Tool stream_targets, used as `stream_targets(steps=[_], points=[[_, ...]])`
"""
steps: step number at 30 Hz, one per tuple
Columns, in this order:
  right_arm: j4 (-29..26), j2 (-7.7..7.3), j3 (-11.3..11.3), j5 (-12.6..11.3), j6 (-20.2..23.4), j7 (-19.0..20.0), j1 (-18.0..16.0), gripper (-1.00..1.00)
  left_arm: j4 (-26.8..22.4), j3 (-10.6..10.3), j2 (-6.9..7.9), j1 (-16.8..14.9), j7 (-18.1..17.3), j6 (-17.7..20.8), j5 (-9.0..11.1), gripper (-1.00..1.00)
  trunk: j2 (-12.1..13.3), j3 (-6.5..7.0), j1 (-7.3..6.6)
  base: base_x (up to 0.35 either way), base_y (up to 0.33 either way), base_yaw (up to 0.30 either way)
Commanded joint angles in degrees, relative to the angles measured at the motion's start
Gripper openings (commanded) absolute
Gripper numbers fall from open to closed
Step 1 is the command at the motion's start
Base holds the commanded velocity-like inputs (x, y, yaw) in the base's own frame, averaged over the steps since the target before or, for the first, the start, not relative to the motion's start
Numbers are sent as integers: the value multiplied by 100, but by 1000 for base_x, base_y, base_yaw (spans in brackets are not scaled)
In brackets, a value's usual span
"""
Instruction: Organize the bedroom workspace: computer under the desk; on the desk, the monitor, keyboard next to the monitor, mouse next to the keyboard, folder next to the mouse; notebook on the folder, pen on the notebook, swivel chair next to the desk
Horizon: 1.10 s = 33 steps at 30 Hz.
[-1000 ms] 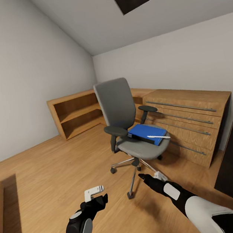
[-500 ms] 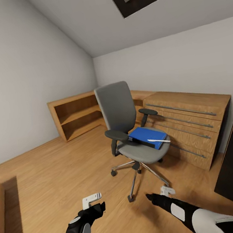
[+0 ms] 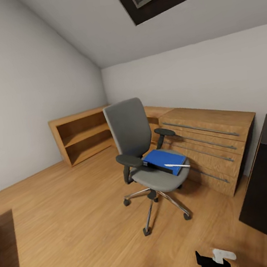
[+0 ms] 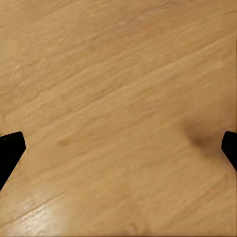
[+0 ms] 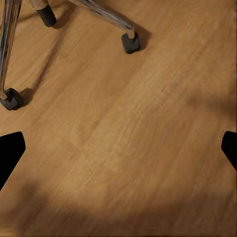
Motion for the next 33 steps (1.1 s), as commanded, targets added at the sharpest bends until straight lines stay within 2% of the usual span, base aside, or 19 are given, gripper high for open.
stream_targets(steps=[1,6,9,11,12,14,16,22,33], points=[[9,-32,-22,-34,-24,28,4,100,47,-24,70,-1,45,-46,40,100,39,13,-24,0,0,-258],[15,-75,-30,-53,-62,23,16,100,191,-20,230,0,44,-111,24,100,240,103,-134,0,0,-269],[23,-76,-31,-45,-88,22,18,100,604,-13,268,0,42,-277,39,100,360,157,-199,0,0,-275],[25,-79,-32,-45,-94,22,18,100,833,-12,275,0,42,-535,49,100,440,192,-243,0,0,-276],[25,-79,-32,-45,-94,22,18,100,833,-12,275,0,42,-535,49,100,480,210,-265,0,0,-276],[24,-71,-26,-18,-106,27,18,100,1187,10,268,0,36,-821,60,100,560,246,-309,0,0,-276],[22,-61,-20,-7,-110,28,18,100,1300,19,257,0,32,-895,69,100,641,282,-353,0,0,-276],[26,-72,17,-17,-108,26,18,100,1483,32,268,0,-7,-1002,200,100,881,390,-485,0,0,-276],[28,-50,21,-2,-108,36,18,100,1629,26,204,0,-19,-992,210,100,1322,587,-727,0,0,-280]])
